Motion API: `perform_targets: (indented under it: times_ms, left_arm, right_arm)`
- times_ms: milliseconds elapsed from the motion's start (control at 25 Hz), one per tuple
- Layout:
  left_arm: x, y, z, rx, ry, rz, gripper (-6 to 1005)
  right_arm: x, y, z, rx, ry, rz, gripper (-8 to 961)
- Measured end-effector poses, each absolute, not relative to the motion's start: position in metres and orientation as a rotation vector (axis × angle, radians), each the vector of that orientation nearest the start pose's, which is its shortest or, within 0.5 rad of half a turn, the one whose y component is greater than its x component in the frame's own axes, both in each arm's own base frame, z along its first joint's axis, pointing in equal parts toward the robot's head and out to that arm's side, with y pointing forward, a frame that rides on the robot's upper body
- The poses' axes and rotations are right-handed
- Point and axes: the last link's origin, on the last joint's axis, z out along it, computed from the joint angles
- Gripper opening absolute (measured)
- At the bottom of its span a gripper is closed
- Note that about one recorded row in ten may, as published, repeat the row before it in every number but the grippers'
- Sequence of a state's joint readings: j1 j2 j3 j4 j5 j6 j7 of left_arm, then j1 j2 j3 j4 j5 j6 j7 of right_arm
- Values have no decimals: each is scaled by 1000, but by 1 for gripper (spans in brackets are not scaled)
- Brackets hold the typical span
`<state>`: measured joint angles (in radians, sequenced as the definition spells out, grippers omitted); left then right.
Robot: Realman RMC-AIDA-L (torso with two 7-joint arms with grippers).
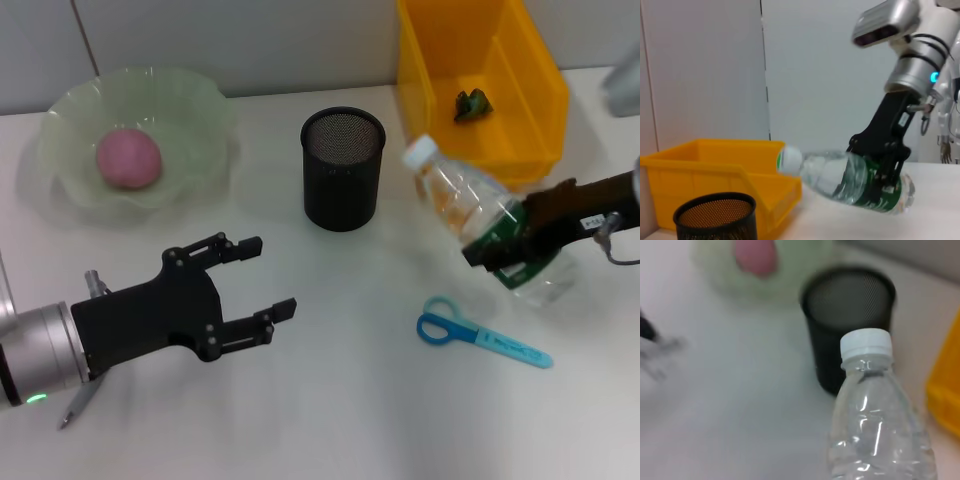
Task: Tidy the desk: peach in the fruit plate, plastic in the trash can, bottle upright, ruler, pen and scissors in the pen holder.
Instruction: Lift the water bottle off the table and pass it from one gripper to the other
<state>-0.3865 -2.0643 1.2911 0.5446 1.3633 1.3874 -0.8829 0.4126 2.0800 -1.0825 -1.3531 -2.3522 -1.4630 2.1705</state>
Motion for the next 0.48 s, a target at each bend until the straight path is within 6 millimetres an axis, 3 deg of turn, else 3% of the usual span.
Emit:
perform_targets:
  times_ms: [280, 480]
  left_arm:
    - [-249, 299, -46, -2636, -168, -882, 782]
    - [-245, 302, -37, -2568, -201, -973, 782]
  right_arm:
    - [236, 316, 53, -2626, 622, 387, 775]
    - [250, 307, 46, -2632, 575, 470, 779]
